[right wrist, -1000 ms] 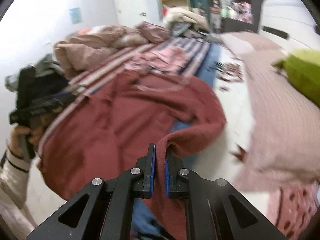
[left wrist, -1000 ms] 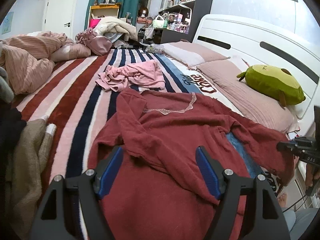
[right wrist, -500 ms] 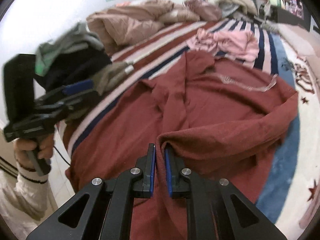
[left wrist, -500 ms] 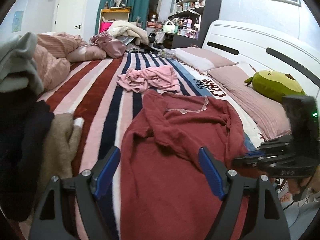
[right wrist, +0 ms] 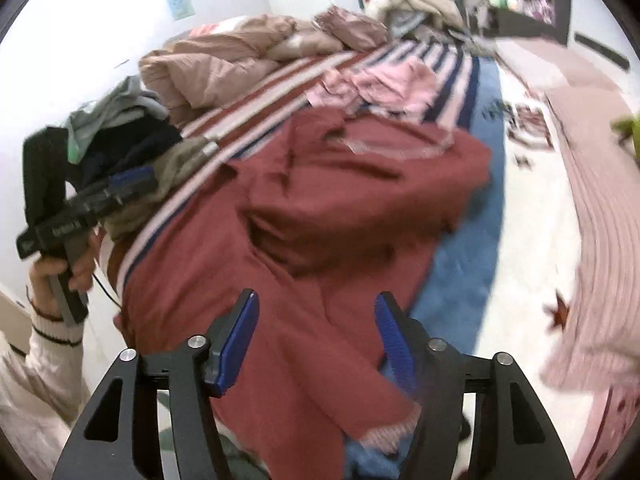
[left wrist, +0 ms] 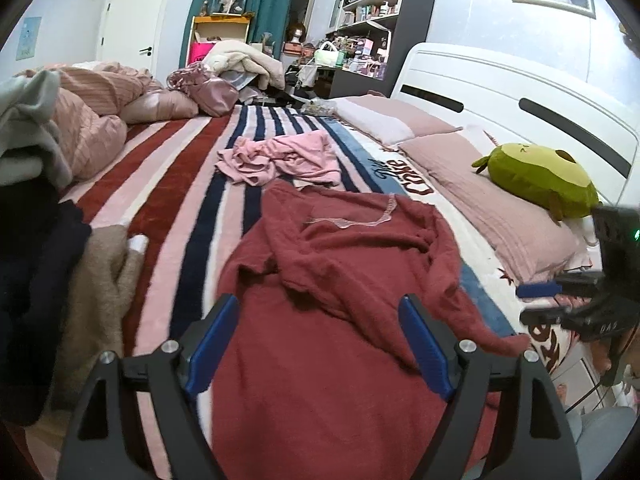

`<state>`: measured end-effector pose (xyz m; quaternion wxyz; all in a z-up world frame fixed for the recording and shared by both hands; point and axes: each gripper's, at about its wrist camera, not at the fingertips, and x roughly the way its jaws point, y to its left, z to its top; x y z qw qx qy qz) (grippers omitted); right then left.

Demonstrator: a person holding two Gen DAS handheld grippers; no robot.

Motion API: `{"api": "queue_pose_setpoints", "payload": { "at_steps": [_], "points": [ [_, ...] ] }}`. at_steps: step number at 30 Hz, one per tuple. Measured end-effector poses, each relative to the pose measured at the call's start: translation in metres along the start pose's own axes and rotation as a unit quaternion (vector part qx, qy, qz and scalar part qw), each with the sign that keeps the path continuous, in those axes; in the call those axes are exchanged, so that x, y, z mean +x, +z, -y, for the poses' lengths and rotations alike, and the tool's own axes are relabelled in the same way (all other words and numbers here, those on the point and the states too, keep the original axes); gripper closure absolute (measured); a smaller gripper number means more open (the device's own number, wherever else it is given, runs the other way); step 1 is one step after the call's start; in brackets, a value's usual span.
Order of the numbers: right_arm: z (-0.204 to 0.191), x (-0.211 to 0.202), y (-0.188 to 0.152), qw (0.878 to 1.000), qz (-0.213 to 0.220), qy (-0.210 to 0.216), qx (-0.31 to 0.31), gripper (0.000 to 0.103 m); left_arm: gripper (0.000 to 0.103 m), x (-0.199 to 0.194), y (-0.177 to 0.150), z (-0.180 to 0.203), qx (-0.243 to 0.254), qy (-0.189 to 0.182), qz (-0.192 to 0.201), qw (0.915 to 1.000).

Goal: Fold small clothes

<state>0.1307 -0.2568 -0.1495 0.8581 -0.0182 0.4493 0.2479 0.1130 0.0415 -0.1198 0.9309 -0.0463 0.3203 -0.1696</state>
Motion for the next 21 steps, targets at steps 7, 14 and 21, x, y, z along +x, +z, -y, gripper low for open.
{"api": "queue_pose_setpoints", "payload": {
  "at_steps": [7,14,21],
  "points": [
    [0.011,0.027,-0.035,0.999,-0.020,0.002,-0.029,0.046,0.023,0.002,0.002,0.021,0.026,-0.010,-0.008,0.9996],
    [-0.024,0.028,-0.034,0.996,-0.001,0.016,-0.085,0.100,0.023,-0.002,0.006,0.021,0.023,-0.001,-0.006,0.9997],
    [-0.090,0.021,0.016,0.983,0.044,0.131,-0.122,0.100,0.023,-0.019,0.006,0.005,0.014,0.014,0.009,0.9998]
  ]
}}
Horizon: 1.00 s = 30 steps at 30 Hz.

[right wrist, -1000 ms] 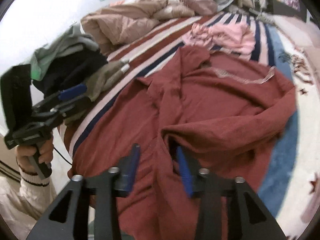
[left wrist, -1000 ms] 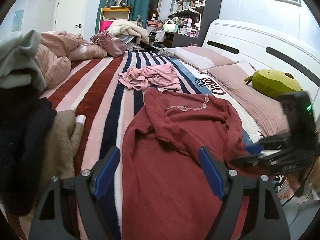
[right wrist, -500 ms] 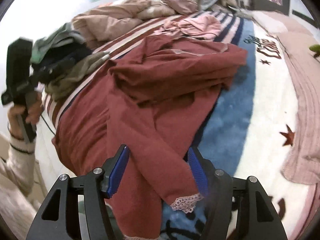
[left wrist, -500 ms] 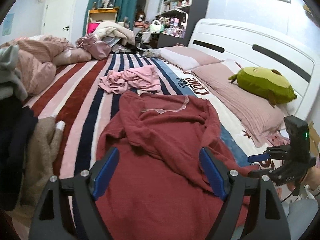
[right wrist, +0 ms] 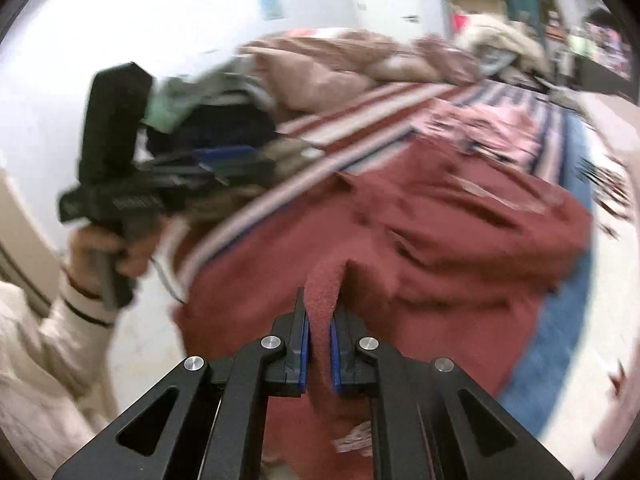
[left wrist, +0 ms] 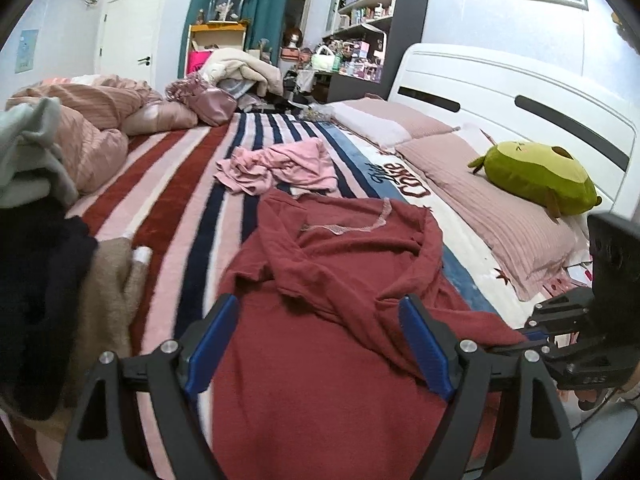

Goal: Fold small clothes

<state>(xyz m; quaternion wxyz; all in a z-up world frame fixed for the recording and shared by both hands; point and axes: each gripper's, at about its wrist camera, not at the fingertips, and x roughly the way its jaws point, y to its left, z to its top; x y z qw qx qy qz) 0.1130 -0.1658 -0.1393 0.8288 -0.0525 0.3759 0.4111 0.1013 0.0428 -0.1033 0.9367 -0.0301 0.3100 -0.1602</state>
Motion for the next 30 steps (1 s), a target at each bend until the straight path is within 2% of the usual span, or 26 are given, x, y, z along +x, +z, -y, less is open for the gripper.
{"api": "queue_pose_setpoints", "payload": {
  "at_steps": [2,6,10,11,12,13,18,23,25,26,27,28,30],
  "points": [
    [-0.015,0.019,0.013,0.999,-0.012,0.028,-0.011,0.100,0.023,-0.013,-0.002,-0.011,0.000,0.016,0.007,0.9998],
    [-0.038,0.072,0.026,0.997,-0.055,0.057,-0.026,0.099,0.023,-0.032,-0.010,-0.033,-0.011,0.035,0.008,0.9993],
    [-0.042,0.114,0.027,0.991,-0.104,0.087,0.000,0.095,0.023,-0.049,-0.022,-0.053,-0.014,0.062,0.004,0.9980],
    [-0.042,0.120,0.028,0.990,-0.112,0.089,0.006,0.083,0.023,-0.054,-0.025,-0.057,-0.016,0.066,0.003,0.9977],
    [-0.041,0.124,0.030,0.989,-0.115,0.091,0.008,0.074,0.023,-0.058,-0.028,-0.061,-0.018,0.068,0.003,0.9975],
    [-0.040,0.123,0.033,0.990,-0.112,0.088,0.005,0.069,0.023,-0.059,-0.029,-0.062,-0.020,0.069,0.003,0.9974],
    [-0.018,0.086,0.046,0.995,-0.082,0.052,-0.003,0.068,0.023,-0.058,-0.044,-0.059,-0.024,0.057,-0.014,0.9980],
    [0.036,0.031,0.039,0.998,-0.038,-0.031,0.048,0.066,0.023,-0.023,-0.067,-0.028,-0.008,-0.034,-0.076,0.9965],
    [0.050,0.013,0.030,0.996,-0.026,-0.050,0.068,0.066,0.023,-0.010,-0.075,-0.014,0.003,-0.047,-0.093,0.9945],
    [0.055,0.007,0.026,0.995,-0.022,-0.056,0.076,0.066,0.025,-0.001,-0.080,-0.007,0.003,-0.053,-0.107,0.9928],
    [0.061,-0.001,0.019,0.994,-0.018,-0.061,0.088,0.066,0.034,0.008,-0.084,-0.001,0.000,-0.054,-0.119,0.9914],
    [0.066,-0.006,0.014,0.993,-0.016,-0.063,0.095,0.066,0.048,0.014,-0.087,0.002,-0.001,-0.053,-0.127,0.9904],
    [0.074,-0.014,0.005,0.992,-0.012,-0.066,0.110,0.066,0.064,0.025,-0.094,0.008,0.005,-0.039,-0.153,0.9875]
  ]
}}
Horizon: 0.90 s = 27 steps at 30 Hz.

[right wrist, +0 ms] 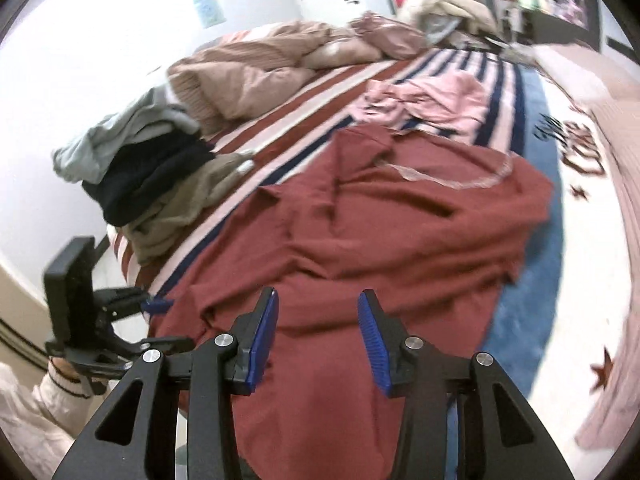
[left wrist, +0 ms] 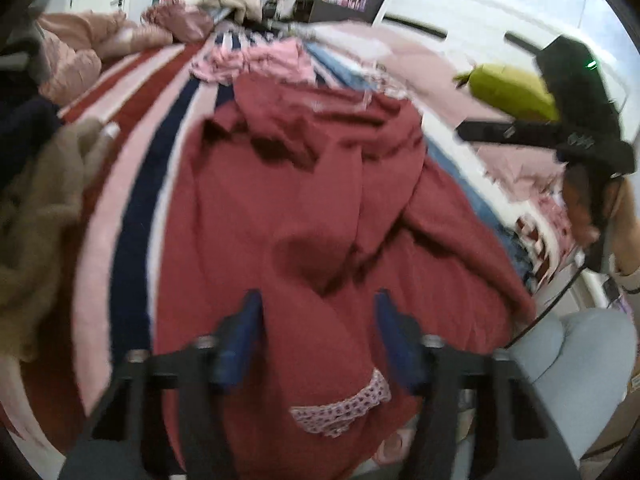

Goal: Fold small clothes

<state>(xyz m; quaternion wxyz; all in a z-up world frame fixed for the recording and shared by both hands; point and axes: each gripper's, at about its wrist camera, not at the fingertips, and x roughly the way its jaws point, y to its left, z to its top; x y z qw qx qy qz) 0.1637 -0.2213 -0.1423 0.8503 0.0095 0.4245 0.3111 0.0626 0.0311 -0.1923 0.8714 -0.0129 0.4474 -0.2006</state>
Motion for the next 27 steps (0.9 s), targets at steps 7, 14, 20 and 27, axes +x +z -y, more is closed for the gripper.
{"api": "queue_pose_setpoints", "payload": {
  "at_steps": [7,14,20,27],
  "points": [
    [0.017,-0.006,-0.011,1.000,0.013,0.006,0.015,0.066,0.096,-0.015,-0.010,-0.017,-0.021,0.050,0.002,0.9985],
    [0.016,-0.004,-0.017,1.000,0.018,0.014,0.011,0.066,0.053,-0.045,-0.018,-0.051,-0.067,0.121,0.028,0.9900],
    [0.013,-0.003,-0.019,1.000,0.018,0.013,0.008,0.066,0.053,-0.060,-0.026,-0.042,-0.032,0.070,0.047,0.9959],
    [0.010,-0.001,-0.024,1.000,0.008,0.008,0.013,0.066,0.053,-0.036,-0.022,-0.017,0.019,0.084,0.027,0.9960]
  ]
}}
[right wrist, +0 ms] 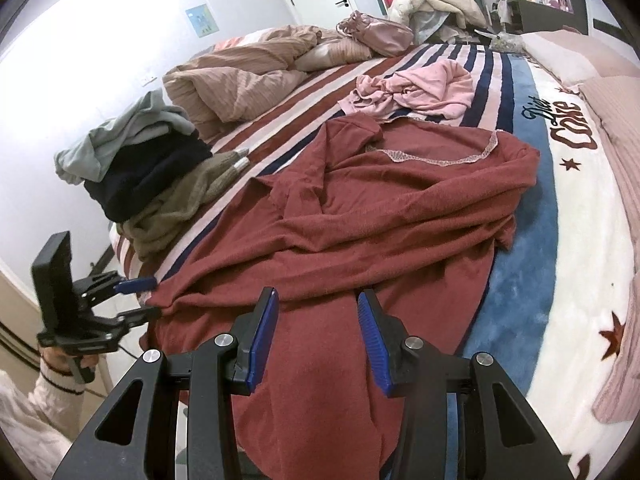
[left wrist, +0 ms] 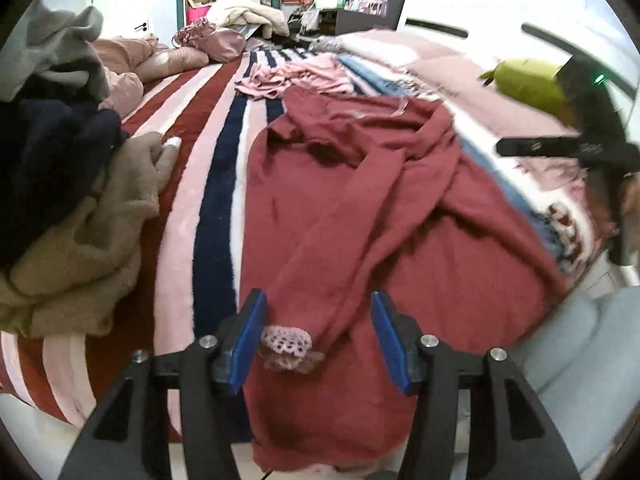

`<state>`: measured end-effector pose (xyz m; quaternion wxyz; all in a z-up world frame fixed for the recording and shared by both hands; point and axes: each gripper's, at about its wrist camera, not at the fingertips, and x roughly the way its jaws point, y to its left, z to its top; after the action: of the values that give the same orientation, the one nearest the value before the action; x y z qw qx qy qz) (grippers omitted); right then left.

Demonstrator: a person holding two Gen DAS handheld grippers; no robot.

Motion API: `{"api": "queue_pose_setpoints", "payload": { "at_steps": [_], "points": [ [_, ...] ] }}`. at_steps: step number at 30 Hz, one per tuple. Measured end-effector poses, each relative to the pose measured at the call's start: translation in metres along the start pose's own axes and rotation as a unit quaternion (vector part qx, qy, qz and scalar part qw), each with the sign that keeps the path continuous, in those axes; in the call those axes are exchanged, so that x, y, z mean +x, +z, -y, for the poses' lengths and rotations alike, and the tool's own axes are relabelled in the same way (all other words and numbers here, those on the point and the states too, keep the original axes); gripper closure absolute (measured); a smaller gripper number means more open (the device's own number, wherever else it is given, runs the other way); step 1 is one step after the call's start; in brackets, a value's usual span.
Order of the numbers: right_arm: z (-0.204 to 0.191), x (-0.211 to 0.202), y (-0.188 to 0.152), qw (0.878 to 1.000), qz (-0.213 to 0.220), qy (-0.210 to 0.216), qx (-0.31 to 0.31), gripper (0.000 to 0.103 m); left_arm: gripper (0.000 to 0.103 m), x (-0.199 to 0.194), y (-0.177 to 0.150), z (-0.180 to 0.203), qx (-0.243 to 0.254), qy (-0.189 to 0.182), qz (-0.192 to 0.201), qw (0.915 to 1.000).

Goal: Fold small clothes

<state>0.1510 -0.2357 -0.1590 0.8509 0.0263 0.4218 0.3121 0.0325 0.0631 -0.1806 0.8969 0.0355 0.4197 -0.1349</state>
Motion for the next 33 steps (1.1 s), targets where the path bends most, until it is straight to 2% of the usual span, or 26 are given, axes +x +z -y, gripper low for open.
{"api": "queue_pose_setpoints", "payload": {
  "at_steps": [2,5,7,9,11,13,15,19,22,23,27,30,31,33],
  "points": [
    [-0.002,-0.001,-0.001,1.000,-0.001,-0.004,-0.002,0.066,0.054,0.008,0.001,0.000,0.004,0.005,-0.010,0.9999],
    [-0.004,-0.003,0.000,1.000,-0.001,-0.008,-0.005,0.066,0.059,0.015,0.002,-0.001,0.022,0.038,-0.014,0.9989],
    [-0.003,-0.003,0.000,1.000,-0.001,-0.008,-0.004,0.066,0.067,0.016,0.001,-0.013,0.006,0.027,-0.017,0.9995],
    [-0.002,-0.001,0.000,1.000,-0.002,-0.008,0.000,0.066,0.068,0.013,0.002,-0.022,-0.011,0.005,-0.009,0.9999],
    [-0.003,0.001,-0.001,1.000,-0.006,-0.008,0.002,0.066,0.075,0.015,0.004,-0.026,-0.013,0.009,-0.006,0.9999],
    [-0.003,0.003,-0.001,1.000,-0.009,-0.011,0.001,0.066,0.094,0.018,0.005,-0.030,-0.021,0.005,-0.009,0.9997],
    [-0.003,0.004,0.000,1.000,-0.010,-0.014,0.000,0.066,0.099,0.018,0.007,-0.040,-0.053,-0.034,-0.007,0.9980],
    [-0.001,0.003,0.003,1.000,-0.005,-0.019,0.004,0.066,0.100,-0.001,0.012,-0.040,-0.067,-0.064,0.013,0.9956],
    [0.003,0.002,0.006,1.000,0.000,-0.023,0.009,0.066,0.100,-0.029,0.013,-0.036,-0.075,-0.109,0.036,0.9906],
    [0.004,0.002,0.007,1.000,0.001,-0.025,0.010,0.066,0.100,-0.035,0.014,-0.035,-0.076,-0.111,0.039,0.9901],
    [0.011,0.004,0.007,0.999,0.001,-0.029,0.017,0.066,0.100,-0.045,0.006,-0.041,-0.099,-0.106,0.040,0.9886],
    [0.019,0.006,0.007,0.999,0.005,-0.046,0.022,0.066,0.100,-0.033,-0.009,-0.047,-0.121,-0.090,0.018,0.9884],
    [0.022,0.007,0.009,0.998,0.006,-0.055,0.021,0.068,0.100,-0.027,-0.014,-0.048,-0.126,-0.086,0.009,0.9883],
    [0.031,0.011,0.013,0.998,0.004,-0.063,0.019,0.084,0.099,-0.018,-0.018,-0.046,-0.122,-0.074,-0.005,0.9898]
  ]
}}
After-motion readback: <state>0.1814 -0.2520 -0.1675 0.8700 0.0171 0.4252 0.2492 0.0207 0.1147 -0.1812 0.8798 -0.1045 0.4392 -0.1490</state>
